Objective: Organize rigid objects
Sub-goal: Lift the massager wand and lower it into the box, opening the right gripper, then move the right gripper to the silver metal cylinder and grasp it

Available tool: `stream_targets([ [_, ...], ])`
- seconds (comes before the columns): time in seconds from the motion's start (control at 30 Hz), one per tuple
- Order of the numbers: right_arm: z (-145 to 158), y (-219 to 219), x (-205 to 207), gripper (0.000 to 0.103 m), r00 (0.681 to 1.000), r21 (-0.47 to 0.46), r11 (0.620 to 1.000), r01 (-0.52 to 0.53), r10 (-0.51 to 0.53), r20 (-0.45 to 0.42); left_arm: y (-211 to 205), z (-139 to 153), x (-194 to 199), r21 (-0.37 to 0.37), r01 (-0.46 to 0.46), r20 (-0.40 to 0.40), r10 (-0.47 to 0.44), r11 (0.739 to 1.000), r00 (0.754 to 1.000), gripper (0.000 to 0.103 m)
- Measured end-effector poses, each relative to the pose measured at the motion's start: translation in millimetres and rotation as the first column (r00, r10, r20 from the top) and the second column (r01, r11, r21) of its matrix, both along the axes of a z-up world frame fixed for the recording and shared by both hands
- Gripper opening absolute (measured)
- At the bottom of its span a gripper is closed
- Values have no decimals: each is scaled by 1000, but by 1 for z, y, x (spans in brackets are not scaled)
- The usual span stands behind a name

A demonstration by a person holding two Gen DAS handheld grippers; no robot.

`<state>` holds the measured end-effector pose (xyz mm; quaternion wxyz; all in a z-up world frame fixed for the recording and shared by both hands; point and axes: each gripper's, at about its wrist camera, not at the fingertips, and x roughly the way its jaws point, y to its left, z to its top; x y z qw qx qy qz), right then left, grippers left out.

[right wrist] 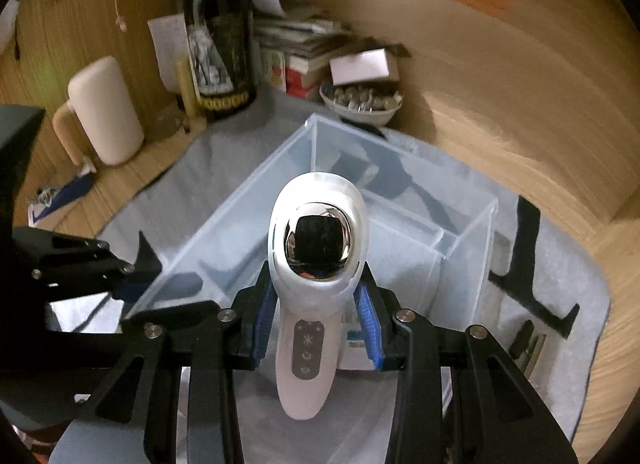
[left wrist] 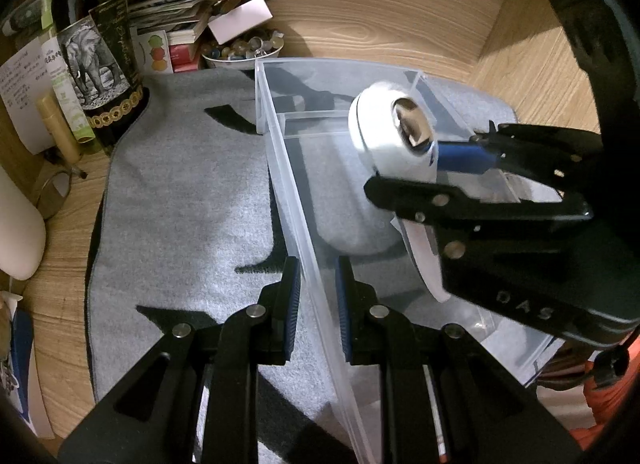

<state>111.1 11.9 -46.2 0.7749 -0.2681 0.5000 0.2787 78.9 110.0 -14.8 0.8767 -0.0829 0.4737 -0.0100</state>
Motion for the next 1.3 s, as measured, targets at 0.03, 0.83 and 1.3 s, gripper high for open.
stream_targets([
  [0.03,-2,0,1,35,1000,-4,1000,-1,1,-7,0,0,0,-2,1,0,-1,1000,1000,16],
  [0.83,52,-28,-9,72,981,87,996,22,-38,189,0,-2,1,8,0,-8,0,1000,1000,18],
  [1.3,103,-103,-8,78,922,164,975,148,-196,335,-1,0,3,16,-13,-19,14,1000,1000,18],
])
